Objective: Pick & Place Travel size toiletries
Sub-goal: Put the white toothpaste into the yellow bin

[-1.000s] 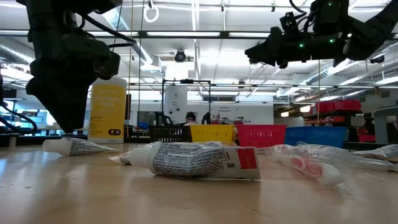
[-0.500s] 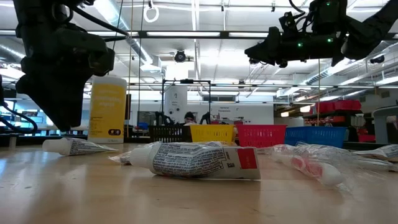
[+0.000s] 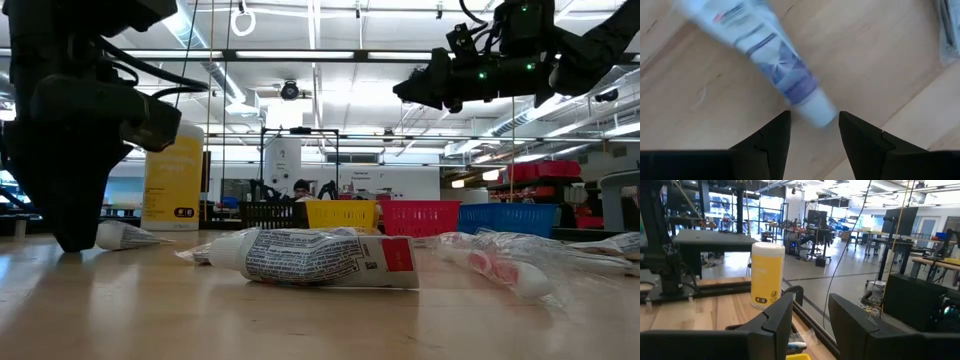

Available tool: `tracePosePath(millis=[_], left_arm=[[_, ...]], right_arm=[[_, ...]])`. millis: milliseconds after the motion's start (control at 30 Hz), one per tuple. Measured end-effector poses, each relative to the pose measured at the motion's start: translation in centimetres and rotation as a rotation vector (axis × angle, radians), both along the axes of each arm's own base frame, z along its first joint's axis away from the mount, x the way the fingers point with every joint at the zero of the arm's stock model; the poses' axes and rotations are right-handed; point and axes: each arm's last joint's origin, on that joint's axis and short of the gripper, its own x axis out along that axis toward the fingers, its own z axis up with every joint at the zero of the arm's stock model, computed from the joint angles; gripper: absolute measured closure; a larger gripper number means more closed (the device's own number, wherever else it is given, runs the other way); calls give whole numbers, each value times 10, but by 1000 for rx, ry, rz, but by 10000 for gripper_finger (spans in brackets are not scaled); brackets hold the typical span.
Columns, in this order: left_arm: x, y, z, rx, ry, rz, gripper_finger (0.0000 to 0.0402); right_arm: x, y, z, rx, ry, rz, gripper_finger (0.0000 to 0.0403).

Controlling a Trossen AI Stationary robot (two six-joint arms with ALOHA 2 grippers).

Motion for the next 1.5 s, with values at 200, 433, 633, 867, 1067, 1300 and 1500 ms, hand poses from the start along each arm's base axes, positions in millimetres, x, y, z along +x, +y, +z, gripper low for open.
tracePosePath(millis=[200, 433, 633, 867, 1067, 1300, 1500], left_arm=[[-1, 1, -2, 28, 15, 39, 223], [-2, 5, -2, 21, 35, 79, 224], [2, 6, 3, 42, 12, 47, 223], [0, 5, 29, 64, 95, -72, 223], [14, 0, 72, 172, 48, -379, 223], [24, 12, 82, 296, 44, -791, 209], [31, 27, 67, 278, 98, -987, 164]], right_arm=[[0, 0, 0, 28, -15, 3, 267], [0, 0, 0, 29, -16, 3, 267], [0, 0, 0, 29, -15, 3, 267], [0, 0, 0, 29, -15, 3, 267], [0, 0, 0, 28, -19, 3, 267], [0, 0, 0, 29, -16, 3, 267], [0, 0, 0, 29, -16, 3, 267]])
